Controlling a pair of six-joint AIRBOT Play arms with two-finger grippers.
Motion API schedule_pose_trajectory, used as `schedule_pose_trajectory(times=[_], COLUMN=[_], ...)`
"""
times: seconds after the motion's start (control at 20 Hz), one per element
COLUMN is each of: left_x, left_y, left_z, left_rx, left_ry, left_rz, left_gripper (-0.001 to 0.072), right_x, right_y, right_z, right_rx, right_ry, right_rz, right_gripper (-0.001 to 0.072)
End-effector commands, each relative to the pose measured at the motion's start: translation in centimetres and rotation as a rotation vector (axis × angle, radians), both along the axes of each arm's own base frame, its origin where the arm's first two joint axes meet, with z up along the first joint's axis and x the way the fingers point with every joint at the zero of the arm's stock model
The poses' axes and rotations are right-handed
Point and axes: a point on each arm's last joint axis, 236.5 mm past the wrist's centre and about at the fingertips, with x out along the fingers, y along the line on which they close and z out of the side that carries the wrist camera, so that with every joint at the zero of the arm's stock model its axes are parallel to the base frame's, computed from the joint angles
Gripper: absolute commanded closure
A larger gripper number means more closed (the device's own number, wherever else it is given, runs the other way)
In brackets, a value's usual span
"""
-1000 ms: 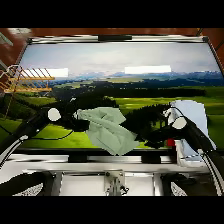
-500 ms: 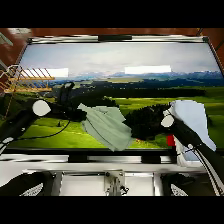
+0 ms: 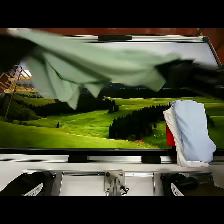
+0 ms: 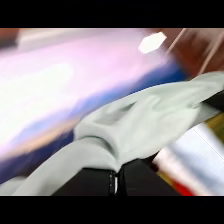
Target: Fold the shirts.
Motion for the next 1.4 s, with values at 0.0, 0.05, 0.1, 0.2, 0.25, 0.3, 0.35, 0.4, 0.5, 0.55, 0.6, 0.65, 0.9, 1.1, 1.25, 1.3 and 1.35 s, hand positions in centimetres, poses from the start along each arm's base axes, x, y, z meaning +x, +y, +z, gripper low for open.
schedule_pose_trajectory(times=[0.0,0.05,0.1,0.2,0.25,0.3,0.35,0.4,0.5,0.55,0.6,0.65,0.9,1.1,1.25,1.3,1.35], left_x=[-8.6,-8.8,-9.0,-9.4,-9.4,-8.9,-8.3,-7.6,-6.5,-5.9,-5.4,-4.8,2.9,10.3,14.7,15.9,16.8], left_y=[1.3,1.6,1.4,1.0,1.0,1.3,1.8,2.3,2.9,3.1,3.0,3.1,3.2,1.7,1.9,1.9,1.9], left_z=[9.0,8.6,7.5,4.6,3.0,1.0,-1.1,-3.8,-9.1,-11.9,-14.5,-17.5,-27.3,-31.6,-36.4,-37.6,-38.5], left_rx=[-0.141,-0.125,-0.09,0.006,0.058,0.117,0.175,0.239,0.342,0.382,0.412,0.447,0.444,0.422,0.425,0.409,0.376], left_ry=[-0.203,-0.194,-0.166,-0.086,-0.045,0.006,0.067,0.146,0.294,0.367,0.434,0.507,0.633,0.659,0.745,0.772,0.807], left_rz=[-0.107,-0.098,-0.107,-0.139,-0.145,-0.128,-0.107,-0.087,-0.069,-0.064,-0.065,-0.059,0.126,0.189,0.234,0.246,0.267], left_gripper=[0.067,0.067,0.067,0.067,0.0671,0.067,0.067,0.067,0.067,0.067,0.067,0.067,0.0671,0.0671,0.067,0.067,0.0666], right_x=[-7.2,-8.1,-8.8,-10.1,-10.7,-11.3,-11.9,-12.4,-13.0,-13.0,-13.0,-12.8,-6.7,2.8,9.0,10.6,12.1], right_y=[-0.2,-0.2,-0.1,0.6,0.7,0.3,-0.4,-1.1,-2.1,-2.3,-2.4,-2.5,-1.4,0.4,0.6,0.2,-0.2], right_z=[10.9,11.0,10.2,6.5,4.0,1.0,-1.8,-4.5,-9.2,-11.5,-14.2,-16.7,-27.5,-32.0,-35.9,-36.9,-37.6], right_rx=[0.121,0.122,0.105,0.039,0.0,-0.04,-0.063,-0.082,-0.129,-0.146,-0.158,-0.165,-0.08,0.043,0.161,0.187,0.209], right_ry=[-0.241,-0.231,-0.197,-0.043,0.067,0.215,0.37,0.513,0.695,0.762,0.833,0.894,1.01,0.945,0.904,0.876,0.849], right_rz=[0.05,0.06,0.075,0.125,0.146,0.14,0.108,0.071,0.027,0.014,0.006,-0.008,-0.114,-0.195,-0.314,-0.355,-0.393], right_gripper=[0.0635,0.0635,0.0635,0.0635,0.0635,0.0635,0.0634,0.0634,0.0635,0.0634,0.0635,0.0634,0.0634,0.0635,0.0634,0.0634,0.0622])
